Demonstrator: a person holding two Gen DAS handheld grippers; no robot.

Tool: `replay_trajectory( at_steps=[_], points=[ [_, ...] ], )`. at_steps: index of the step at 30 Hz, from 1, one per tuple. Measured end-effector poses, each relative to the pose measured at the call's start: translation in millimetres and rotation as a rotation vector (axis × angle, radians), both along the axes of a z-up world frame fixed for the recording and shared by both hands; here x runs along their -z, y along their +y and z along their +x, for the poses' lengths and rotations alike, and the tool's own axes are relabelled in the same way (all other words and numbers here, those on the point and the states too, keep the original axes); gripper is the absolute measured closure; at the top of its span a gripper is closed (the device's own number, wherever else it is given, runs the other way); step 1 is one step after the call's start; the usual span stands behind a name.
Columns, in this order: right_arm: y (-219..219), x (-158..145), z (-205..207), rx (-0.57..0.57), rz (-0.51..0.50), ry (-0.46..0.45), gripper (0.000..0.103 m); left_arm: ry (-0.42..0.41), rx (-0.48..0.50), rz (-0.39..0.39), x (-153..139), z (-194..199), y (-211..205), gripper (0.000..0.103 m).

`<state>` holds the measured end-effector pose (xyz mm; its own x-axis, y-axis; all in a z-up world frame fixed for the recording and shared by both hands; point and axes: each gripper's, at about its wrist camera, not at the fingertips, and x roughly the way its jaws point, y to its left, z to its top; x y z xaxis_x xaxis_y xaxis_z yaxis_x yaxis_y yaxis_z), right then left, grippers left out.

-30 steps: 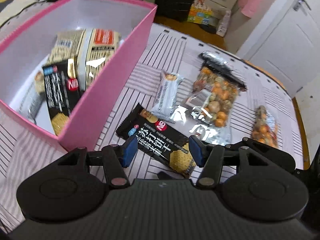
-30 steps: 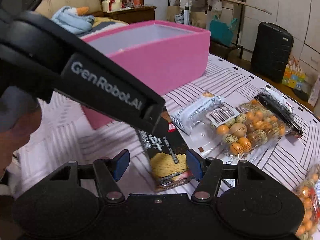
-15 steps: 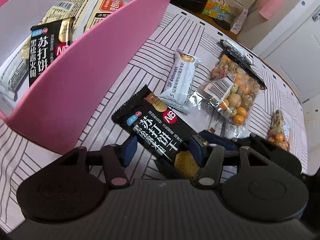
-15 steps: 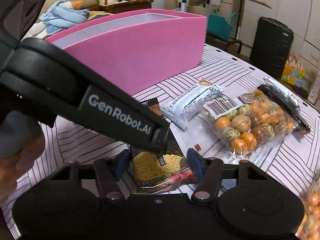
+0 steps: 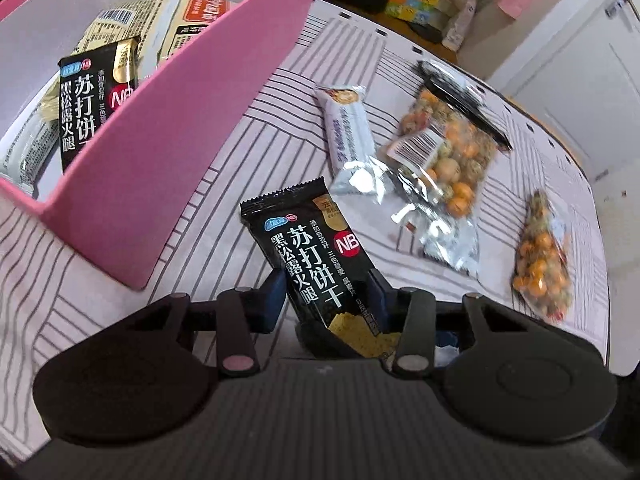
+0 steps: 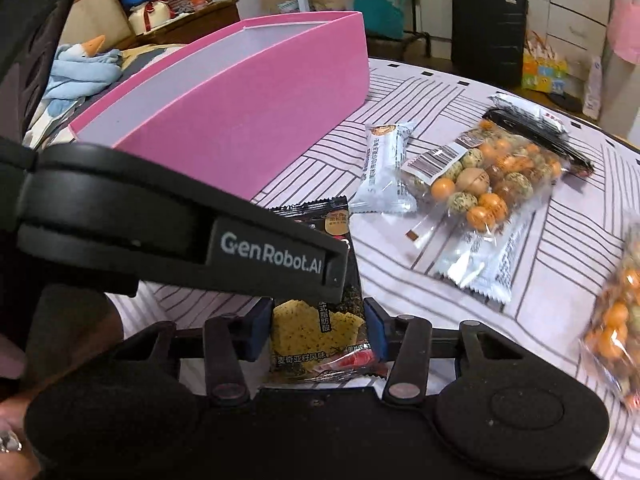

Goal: Organize snacks
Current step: 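Carry the cracker pack with the left tool into the pink box and release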

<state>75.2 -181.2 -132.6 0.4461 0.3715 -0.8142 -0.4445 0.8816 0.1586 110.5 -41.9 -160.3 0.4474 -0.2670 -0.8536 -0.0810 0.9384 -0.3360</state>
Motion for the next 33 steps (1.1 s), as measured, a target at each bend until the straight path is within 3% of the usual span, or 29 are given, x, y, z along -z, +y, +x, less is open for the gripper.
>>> replay_trajectory(
  at_steps=[5,11,19,26,33],
  points=[
    [-1.9,-19.9,-15.9,0.015,0.056,0.045,0.05,0.028,0.075,0.067,-26.4,-15.0,-2.9,0.061],
    [5.9,-61.9,-43.5,0.061,0.042,0.058,0.05,0.024,0.164,0.059,-64.1,-37.8,6.1,0.061],
    [25.4,-127.3,-62.6,0.075,0.002,-0.065,0.051,-0.138,0.257,0.047,-135.4,-62.6,22.4,0.058],
    [49.7,-153.1,-50.1,0.023,0.024,-0.122,0.051,-0.233,0.22,0.081,-173.0,-69.9,50.3,0.057],
    [85.3,-148.6,-20.5,-0.031,0.058,-0.11,0.051,-0.243,0.126,0.116,-171.2,-47.4,79.0,0.056]
  ],
)
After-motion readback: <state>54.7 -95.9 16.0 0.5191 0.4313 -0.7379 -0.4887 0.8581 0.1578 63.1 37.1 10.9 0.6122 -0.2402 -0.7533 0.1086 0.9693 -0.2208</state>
